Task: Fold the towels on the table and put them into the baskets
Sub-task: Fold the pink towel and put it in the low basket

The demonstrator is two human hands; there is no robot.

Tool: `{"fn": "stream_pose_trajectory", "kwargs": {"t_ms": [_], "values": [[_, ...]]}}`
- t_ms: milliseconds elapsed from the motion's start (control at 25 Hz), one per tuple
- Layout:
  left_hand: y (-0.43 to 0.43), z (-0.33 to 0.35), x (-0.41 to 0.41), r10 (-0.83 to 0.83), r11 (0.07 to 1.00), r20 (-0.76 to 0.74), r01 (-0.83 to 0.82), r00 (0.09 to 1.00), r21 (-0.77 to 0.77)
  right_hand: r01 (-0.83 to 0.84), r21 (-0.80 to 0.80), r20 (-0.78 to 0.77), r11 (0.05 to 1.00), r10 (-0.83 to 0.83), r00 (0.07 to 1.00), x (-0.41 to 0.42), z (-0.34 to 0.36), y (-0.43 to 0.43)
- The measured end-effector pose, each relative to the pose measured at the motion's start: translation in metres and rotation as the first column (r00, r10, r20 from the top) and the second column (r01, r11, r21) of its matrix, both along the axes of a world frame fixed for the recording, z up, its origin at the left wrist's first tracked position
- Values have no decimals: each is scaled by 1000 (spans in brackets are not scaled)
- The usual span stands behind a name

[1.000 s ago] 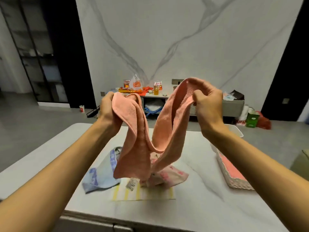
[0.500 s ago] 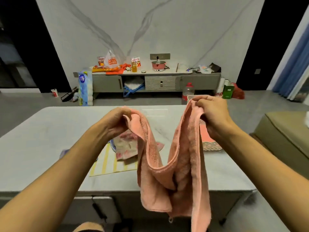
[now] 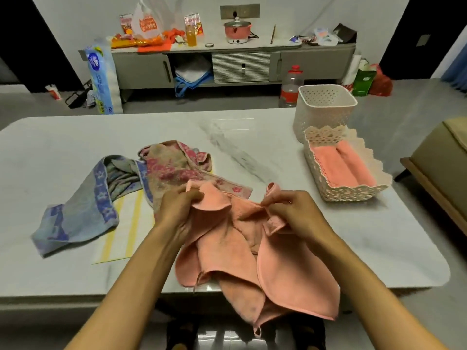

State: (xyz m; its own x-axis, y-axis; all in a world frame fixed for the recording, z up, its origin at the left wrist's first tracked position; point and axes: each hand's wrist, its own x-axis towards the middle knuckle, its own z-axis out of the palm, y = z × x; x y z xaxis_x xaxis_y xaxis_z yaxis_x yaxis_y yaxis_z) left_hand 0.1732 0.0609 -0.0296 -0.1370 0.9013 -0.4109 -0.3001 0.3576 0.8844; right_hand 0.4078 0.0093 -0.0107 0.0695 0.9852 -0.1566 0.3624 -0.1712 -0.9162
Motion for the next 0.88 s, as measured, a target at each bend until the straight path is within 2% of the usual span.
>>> {"fn": "stream_pose_trajectory", "kwargs": {"t_ms": [160,200,320,440,560,600,640,720,760,800,880], "values": [[-10,-10,13,93,980,-123,-69,988,185,-153,-20,-270,988,141,952,-18,-1,-5],[-10,-12,15,125,976,-98,-105,987,189,-186,-23,-286,982,172,943,-21,-2,-5],[-9,-13,11,266,960,197,-279,944,38,-199,55,-158,978,206,966,-28,-3,-2],[-14,-9,5,345,934,287,-356,894,-15,-201,134,-93,970,214,972,-31,-6,1],[-15,-4,0,342,915,313,-389,886,102,-315,87,-282,945,326,902,-35,-9,0],[-15,-1,0,321,910,320,-384,891,155,-336,134,-234,932,359,903,-35,-12,0],[-16,3,3,278,910,326,-357,903,213,-336,222,-50,915,355,934,-34,-15,0],[-17,7,11,135,916,307,-236,942,323,-322,388,337,864,192,922,-29,-18,2],[-19,9,16,57,918,265,-154,963,365,-323,426,422,845,131,897,-25,-15,3],[-22,11,20,-14,913,163,-54,986,404,-332,439,461,835,109,881,-23,-10,3],[-26,11,26,-102,858,-181,179,978,481,-362,487,454,795,124,882,-19,-1,1]]}}
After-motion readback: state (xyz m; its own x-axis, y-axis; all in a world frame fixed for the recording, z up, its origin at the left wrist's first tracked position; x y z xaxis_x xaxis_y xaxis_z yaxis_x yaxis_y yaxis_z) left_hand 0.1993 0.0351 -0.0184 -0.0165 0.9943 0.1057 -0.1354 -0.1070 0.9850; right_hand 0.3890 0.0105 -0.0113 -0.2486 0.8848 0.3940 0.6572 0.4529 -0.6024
